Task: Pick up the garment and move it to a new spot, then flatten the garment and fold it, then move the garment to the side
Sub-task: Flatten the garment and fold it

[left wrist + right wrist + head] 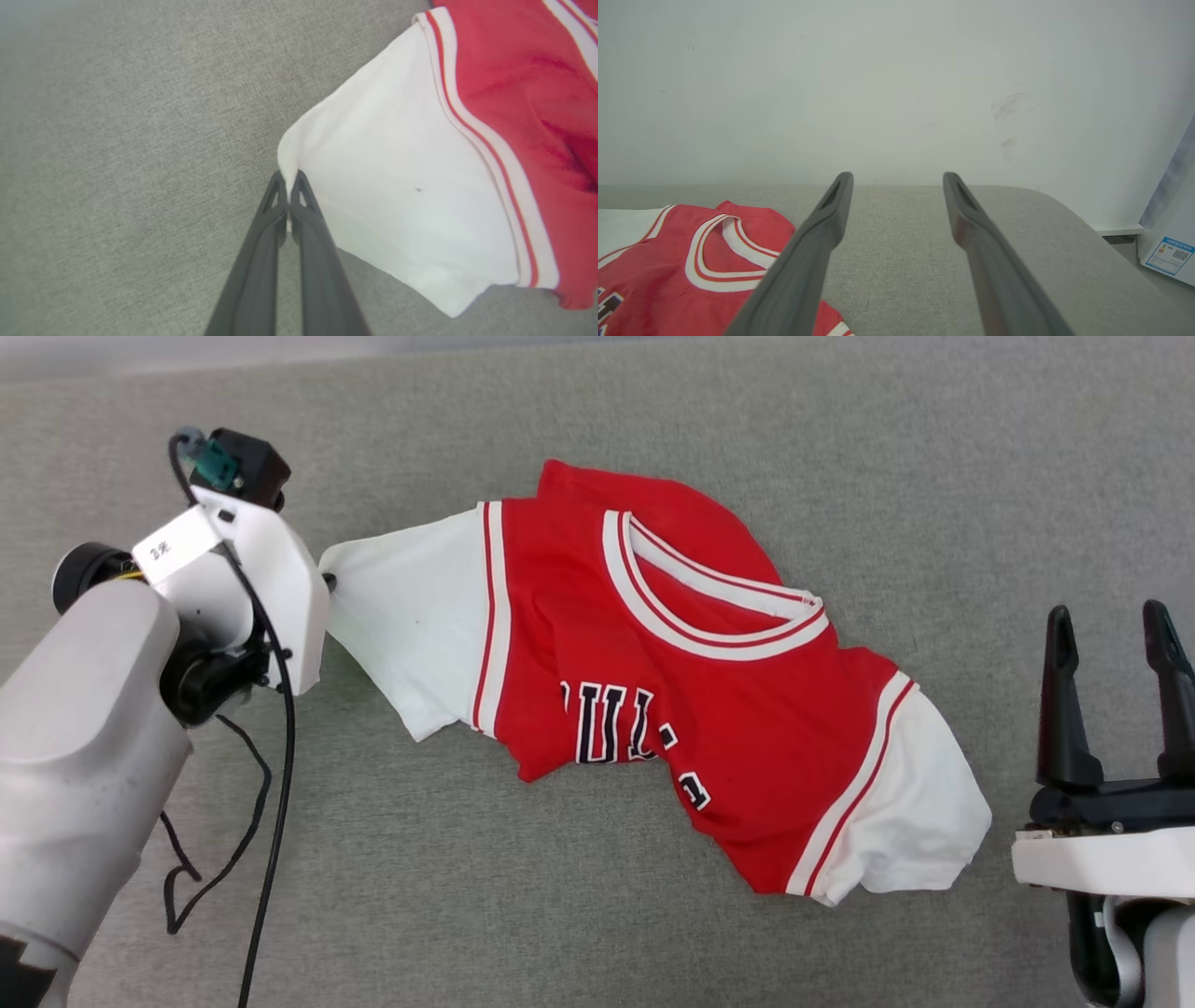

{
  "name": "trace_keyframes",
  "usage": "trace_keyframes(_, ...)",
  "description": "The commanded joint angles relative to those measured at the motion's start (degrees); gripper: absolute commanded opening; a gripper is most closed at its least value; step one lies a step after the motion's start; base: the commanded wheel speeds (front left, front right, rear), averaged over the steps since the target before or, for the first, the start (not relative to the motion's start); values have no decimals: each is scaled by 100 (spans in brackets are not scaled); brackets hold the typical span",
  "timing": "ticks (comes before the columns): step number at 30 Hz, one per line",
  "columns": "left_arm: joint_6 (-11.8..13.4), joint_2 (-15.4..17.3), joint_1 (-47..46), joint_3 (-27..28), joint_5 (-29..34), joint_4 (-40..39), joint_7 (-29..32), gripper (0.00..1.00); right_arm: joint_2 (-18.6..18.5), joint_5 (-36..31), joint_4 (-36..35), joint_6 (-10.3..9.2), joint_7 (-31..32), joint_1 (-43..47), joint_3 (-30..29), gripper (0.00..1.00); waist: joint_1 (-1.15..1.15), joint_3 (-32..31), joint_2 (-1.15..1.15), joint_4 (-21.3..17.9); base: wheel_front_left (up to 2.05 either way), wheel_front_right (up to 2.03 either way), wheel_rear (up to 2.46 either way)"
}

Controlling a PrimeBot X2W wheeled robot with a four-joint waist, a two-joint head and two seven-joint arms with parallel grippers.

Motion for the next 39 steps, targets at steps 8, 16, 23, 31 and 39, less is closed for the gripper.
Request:
trace_keyframes(8, 51, 439, 680, 121, -39, -134, -860, 0, 14, -460, 54, -4, -14, 227, -384, 100, 0, -646, 0, 354, 0, 0, 0)
trace_keyframes(16, 284, 784, 1332, 277, -138, -432, -1277, 0, -426, -711, 209, -5, -14, 164, -379, 100, 0, -1036, 0, 549, 0, 0, 0)
trace_keyframes(23, 460, 809, 1621, 270, -157, -926, -1416, 0, -1439, -340, 761, -5, 407, -359, 382, 100, 0, -1165, 0, 655, 0, 0, 0)
trace_keyframes(31, 578, 789, 1595, 245, -79, -1331, -1494, 0, -2993, 1248, 1130, -6, 2767, -1012, 2140, 100, 0, -1019, 0, 726, 0, 0, 0)
trace_keyframes(39, 589, 729, 1430, 205, 12, -1505, -1555, 0, -3965, 2693, 976, -6, 4670, -1207, 3218, 100, 0, -808, 0, 834, 0, 0, 0)
